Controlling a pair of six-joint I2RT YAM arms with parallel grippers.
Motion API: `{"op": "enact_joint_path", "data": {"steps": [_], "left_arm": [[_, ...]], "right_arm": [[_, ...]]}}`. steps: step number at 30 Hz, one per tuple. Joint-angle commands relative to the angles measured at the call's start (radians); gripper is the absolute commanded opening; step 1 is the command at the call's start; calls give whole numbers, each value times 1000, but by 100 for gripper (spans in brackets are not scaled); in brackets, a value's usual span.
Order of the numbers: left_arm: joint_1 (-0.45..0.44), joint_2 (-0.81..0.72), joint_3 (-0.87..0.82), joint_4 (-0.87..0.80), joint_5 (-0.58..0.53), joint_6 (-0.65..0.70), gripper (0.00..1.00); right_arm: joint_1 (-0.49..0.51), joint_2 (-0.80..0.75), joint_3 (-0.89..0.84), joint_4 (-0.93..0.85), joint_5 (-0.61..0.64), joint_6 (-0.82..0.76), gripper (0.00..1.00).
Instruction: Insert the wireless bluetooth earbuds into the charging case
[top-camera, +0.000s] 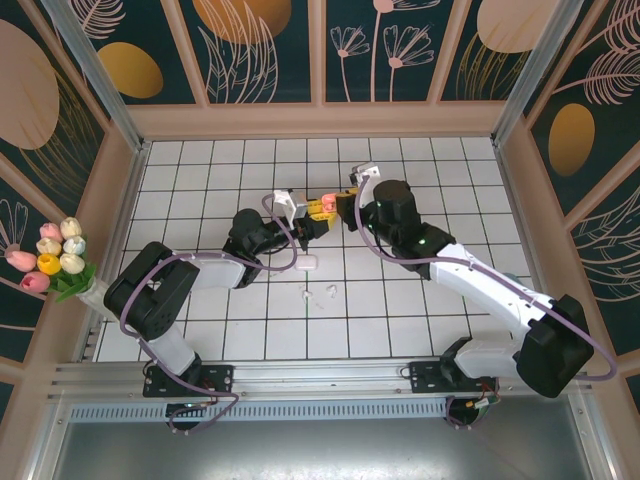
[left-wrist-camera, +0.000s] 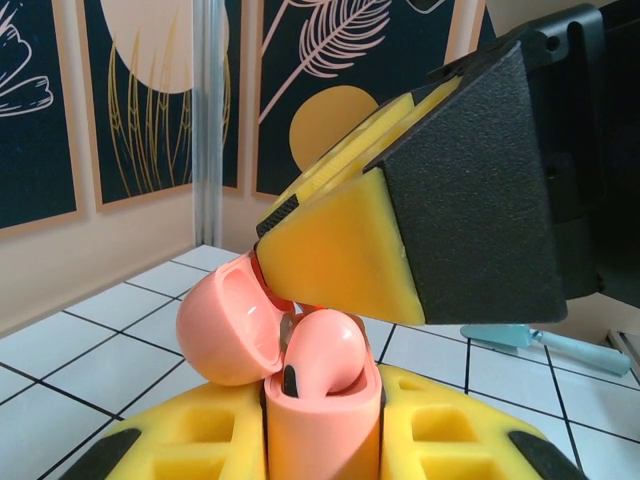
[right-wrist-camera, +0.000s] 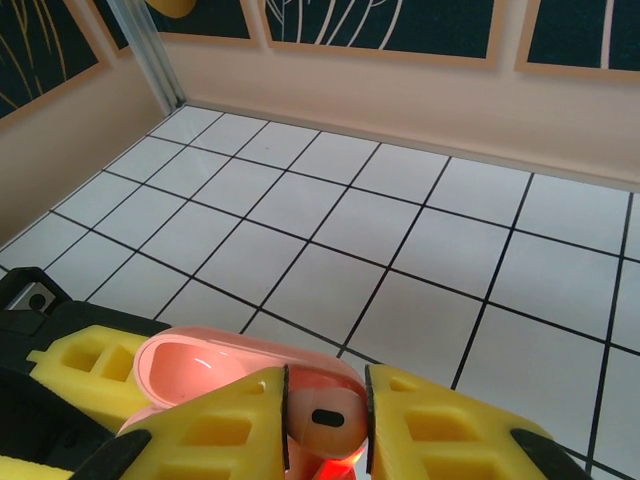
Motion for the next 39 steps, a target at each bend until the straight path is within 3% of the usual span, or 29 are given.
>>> {"op": "enact_joint_path", "data": {"steps": [1, 17, 39], "left_arm": [[-3, -2, 44, 84, 26, -18, 0], [-4, 3, 40, 95, 27, -23, 0], [-3, 8, 33, 114, 29, -34, 0]], "right_arm": [[40, 16, -12, -14, 54, -10, 24], [116, 68, 32, -63, 178, -86, 26], [111, 76, 91, -110, 228, -82, 40]]}}
